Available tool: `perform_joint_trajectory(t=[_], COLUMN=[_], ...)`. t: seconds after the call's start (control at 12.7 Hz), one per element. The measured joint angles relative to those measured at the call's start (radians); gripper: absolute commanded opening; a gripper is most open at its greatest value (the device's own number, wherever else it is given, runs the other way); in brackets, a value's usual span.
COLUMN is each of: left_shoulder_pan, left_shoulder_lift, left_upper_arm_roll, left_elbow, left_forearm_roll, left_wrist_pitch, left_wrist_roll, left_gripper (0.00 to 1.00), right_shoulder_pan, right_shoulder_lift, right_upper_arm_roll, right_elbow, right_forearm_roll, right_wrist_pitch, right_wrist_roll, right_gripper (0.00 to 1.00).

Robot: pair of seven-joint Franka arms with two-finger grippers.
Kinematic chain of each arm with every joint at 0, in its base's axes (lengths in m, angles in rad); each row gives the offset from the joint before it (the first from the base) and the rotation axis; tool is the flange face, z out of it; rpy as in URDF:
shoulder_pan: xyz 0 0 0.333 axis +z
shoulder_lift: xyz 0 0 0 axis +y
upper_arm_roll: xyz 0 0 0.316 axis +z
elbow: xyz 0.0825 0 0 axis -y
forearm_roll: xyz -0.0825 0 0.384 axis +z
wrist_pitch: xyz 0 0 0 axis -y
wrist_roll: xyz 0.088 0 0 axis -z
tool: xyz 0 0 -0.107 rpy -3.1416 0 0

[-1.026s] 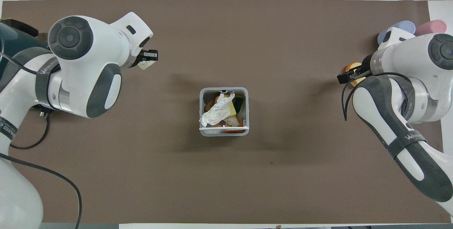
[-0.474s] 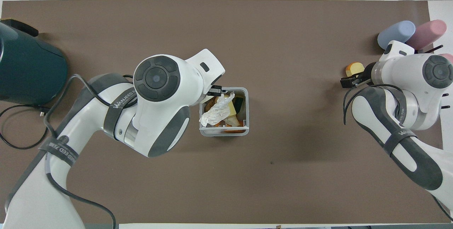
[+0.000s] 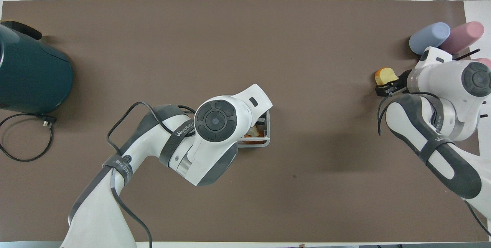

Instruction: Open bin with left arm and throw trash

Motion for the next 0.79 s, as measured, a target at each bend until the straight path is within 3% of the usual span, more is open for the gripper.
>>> perform_joint_trajectory(t=[0.08, 0.39, 0.63, 0.79], left_shoulder_pan=[0.0, 0.006, 0.026, 0.076], left_shoulder_lift=[0.01, -0.044, -0.151, -0.221], left_upper_arm_roll=[0.002, 0.012, 0.026, 0.029], left_elbow=[0.002, 0.023, 0.037, 0.037], left_forearm_roll=[0.0, -0.001, -0.001, -0.001], left_wrist_pitch=[0.009, -0.061, -0.23, -0.292], left_wrist_roll=[0.0, 0.0, -0.001, -0.001], left_gripper=[0.97, 1.0, 1.0, 1.0], right_shoulder_pan=[0.0, 0.007, 0.042, 0.074], right_shoulder_lift=[0.0, -0.006, -0.027, -0.057], right_upper_arm_roll=[0.001, 0.016, 0.03, 0.083], right_elbow=[0.019, 0.143, 0.201, 0.25], right_forearm_roll=[0.0, 0.013, 0.016, 0.049], right_wrist_pitch=[-0.044, -0.25, -0.369, -0.475], right_wrist_roll=[0.0, 0.007, 0.086, 0.246], right_gripper=[0.0, 0.0, 0.0, 0.0])
